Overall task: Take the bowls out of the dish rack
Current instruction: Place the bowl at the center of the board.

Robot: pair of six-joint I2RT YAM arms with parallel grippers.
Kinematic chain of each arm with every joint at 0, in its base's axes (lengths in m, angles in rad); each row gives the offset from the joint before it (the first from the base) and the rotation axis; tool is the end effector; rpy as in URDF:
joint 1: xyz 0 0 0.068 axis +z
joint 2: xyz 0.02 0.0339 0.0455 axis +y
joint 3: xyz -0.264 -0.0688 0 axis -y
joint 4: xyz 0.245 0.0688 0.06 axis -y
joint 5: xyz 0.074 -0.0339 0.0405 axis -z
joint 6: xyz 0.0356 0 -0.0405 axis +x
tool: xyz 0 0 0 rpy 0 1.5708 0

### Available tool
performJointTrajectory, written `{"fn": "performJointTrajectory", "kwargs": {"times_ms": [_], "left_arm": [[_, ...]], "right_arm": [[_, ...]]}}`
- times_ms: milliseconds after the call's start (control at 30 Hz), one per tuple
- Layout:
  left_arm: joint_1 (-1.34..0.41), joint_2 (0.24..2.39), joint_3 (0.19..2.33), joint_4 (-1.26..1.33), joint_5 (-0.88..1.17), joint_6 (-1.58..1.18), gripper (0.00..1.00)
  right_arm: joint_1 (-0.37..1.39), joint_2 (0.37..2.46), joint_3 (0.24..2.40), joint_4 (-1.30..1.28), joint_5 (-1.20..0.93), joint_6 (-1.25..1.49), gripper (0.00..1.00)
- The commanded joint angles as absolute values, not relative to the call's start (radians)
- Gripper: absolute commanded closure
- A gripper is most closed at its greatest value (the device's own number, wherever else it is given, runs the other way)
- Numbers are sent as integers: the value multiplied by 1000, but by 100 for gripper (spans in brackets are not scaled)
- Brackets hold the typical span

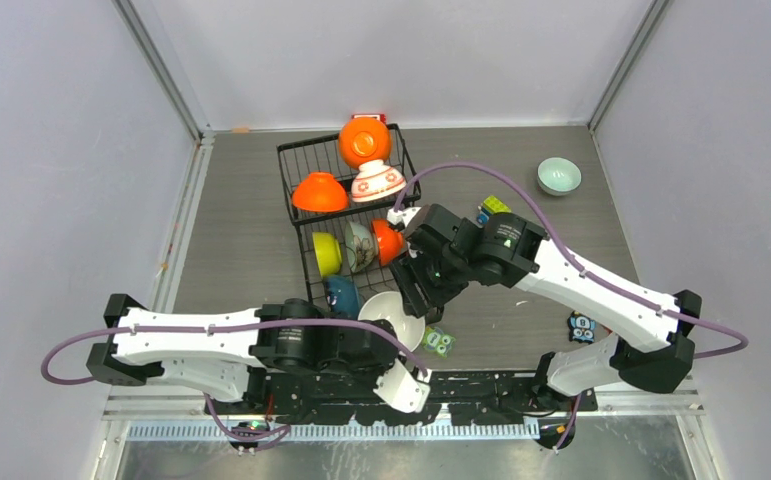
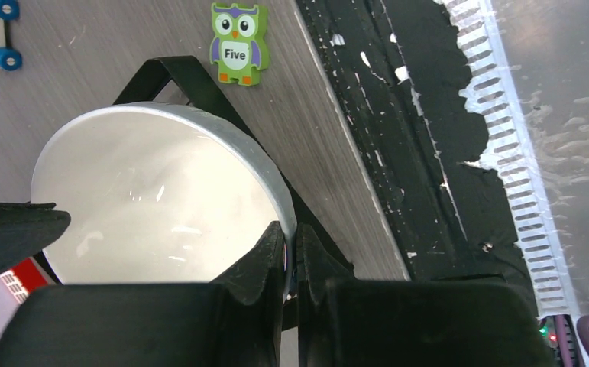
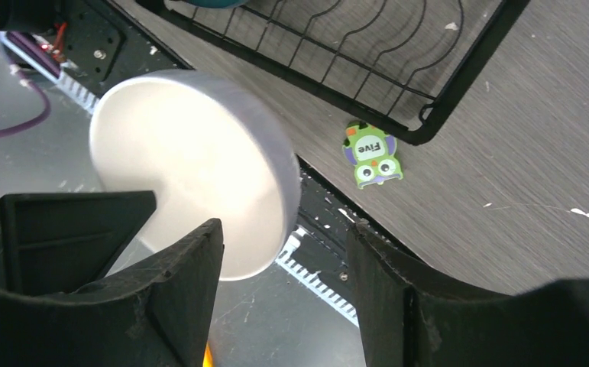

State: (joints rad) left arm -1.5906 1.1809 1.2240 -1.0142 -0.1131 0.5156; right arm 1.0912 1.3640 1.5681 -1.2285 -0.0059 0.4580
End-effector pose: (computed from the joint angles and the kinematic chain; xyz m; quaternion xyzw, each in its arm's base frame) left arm -0.0004 -0.2236 0.3379 0.8206 0.4866 -0.1046 0.2810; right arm 0.1154 0.2223 0.3866 -0.3005 0.9148 0.1907 0.1908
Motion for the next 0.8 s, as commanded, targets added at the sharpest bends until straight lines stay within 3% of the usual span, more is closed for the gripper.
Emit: {"fn": "performJointTrajectory", "kwargs": {"times_ms": [0,500,633,767], "left_arm": [[-1596,1147,1275,-977,-83,498,100],[-1597,1113,1247,-951,-76,470,100],[-1596,1103,1239,-935,-80,459,100],[-1596,1087,1224,-908,-118,437,100]], "right_arm": [[1097,1369,1556,-1213,70,444,37],[1127,1403,1490,-1129,37,476,55],[1144,1397,1469,-1093,35,492,65],[1153,1384,1454,-1074,66,509,83]]}}
